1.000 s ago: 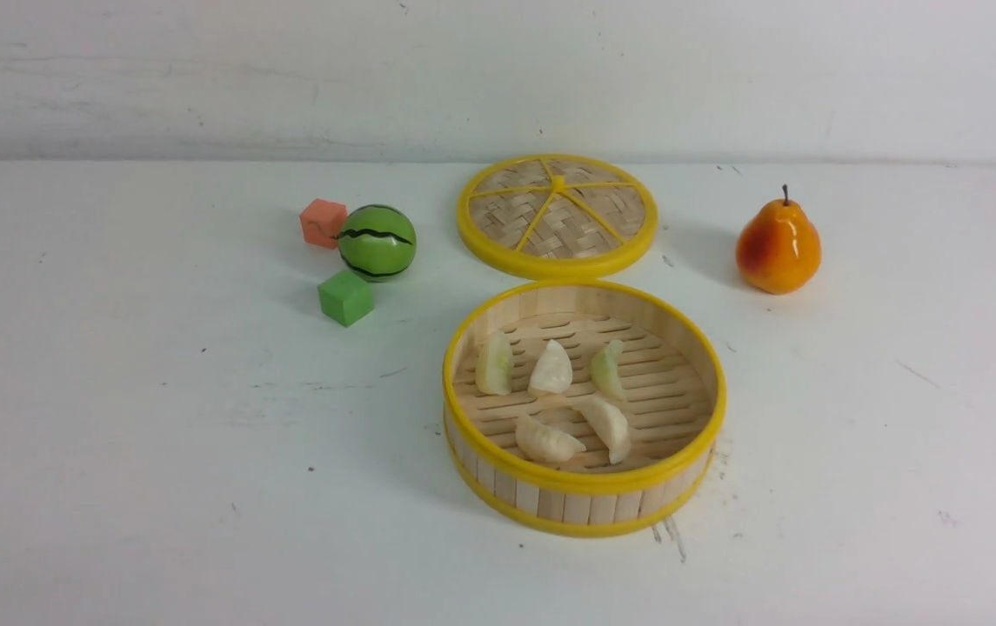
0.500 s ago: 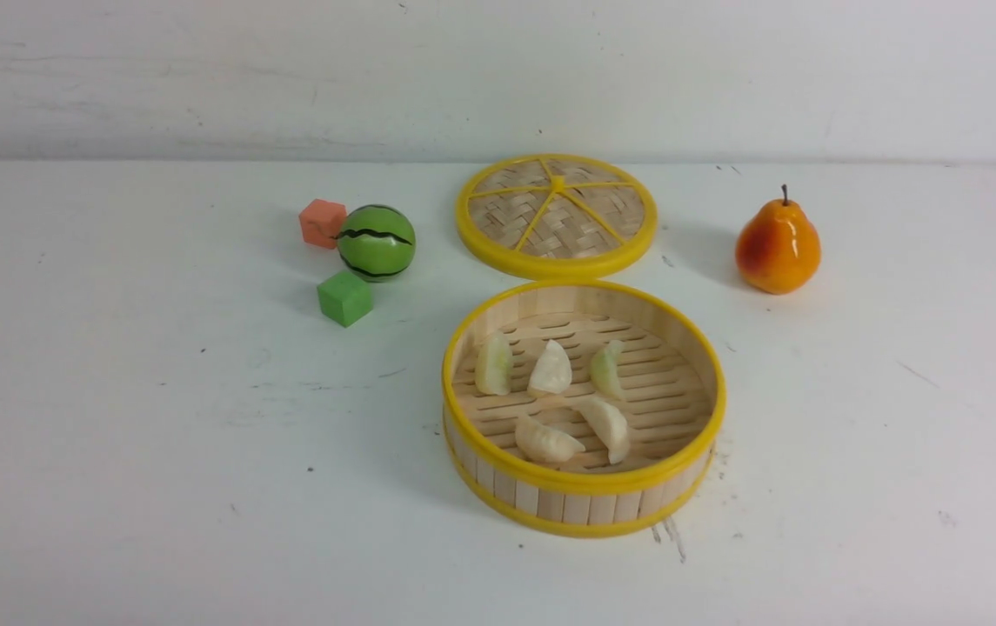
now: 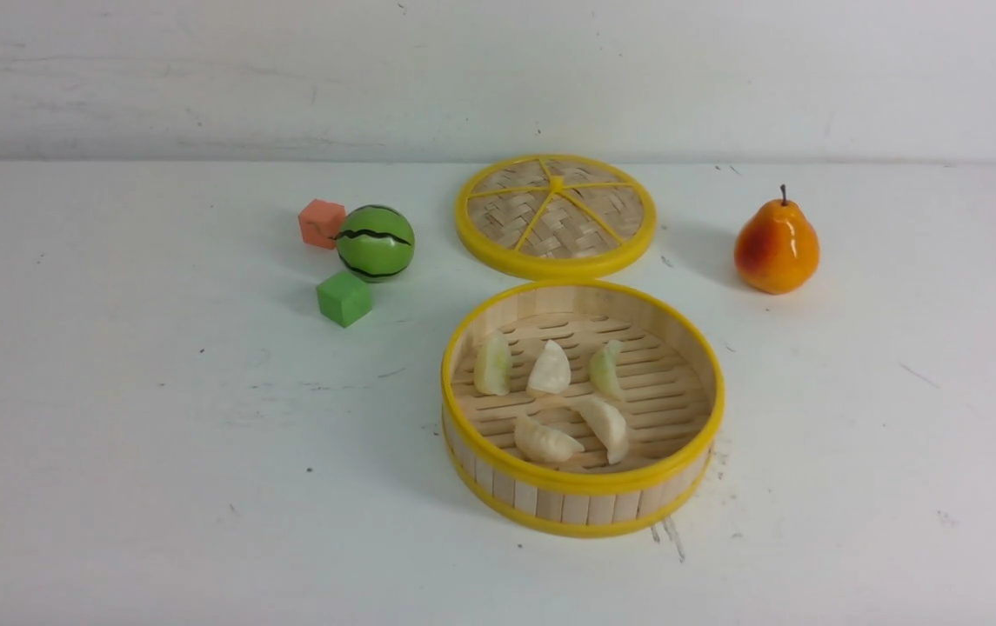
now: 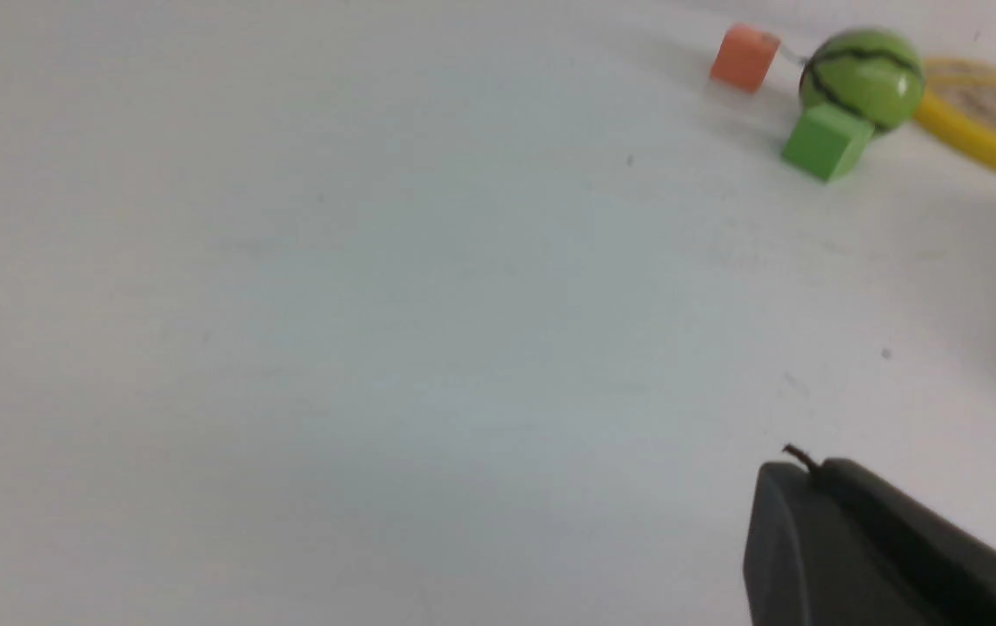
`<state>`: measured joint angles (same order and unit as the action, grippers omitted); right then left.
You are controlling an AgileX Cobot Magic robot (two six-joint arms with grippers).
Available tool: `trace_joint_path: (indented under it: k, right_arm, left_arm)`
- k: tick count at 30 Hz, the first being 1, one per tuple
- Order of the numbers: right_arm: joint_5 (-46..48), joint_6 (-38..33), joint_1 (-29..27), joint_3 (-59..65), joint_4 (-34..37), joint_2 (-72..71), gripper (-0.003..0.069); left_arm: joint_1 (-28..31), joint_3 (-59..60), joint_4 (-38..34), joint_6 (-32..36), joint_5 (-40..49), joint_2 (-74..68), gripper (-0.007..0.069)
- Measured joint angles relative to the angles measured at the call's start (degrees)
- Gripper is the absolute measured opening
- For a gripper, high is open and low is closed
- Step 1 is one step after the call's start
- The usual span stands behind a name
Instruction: Put the dumplings into the steamer on the white table.
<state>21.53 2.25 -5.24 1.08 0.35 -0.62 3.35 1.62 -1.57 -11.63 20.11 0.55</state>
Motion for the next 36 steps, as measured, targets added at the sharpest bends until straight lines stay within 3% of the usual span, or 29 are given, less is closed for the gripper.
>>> trace_joint_path:
  k: [36]
  right_arm:
    - [0.00, -0.05, 0.00, 0.00, -0.35, 0.00, 0.0103]
  left_arm:
    - [0.00, 0.13, -0.07, 0.86, 1.52, 0.00, -0.0014]
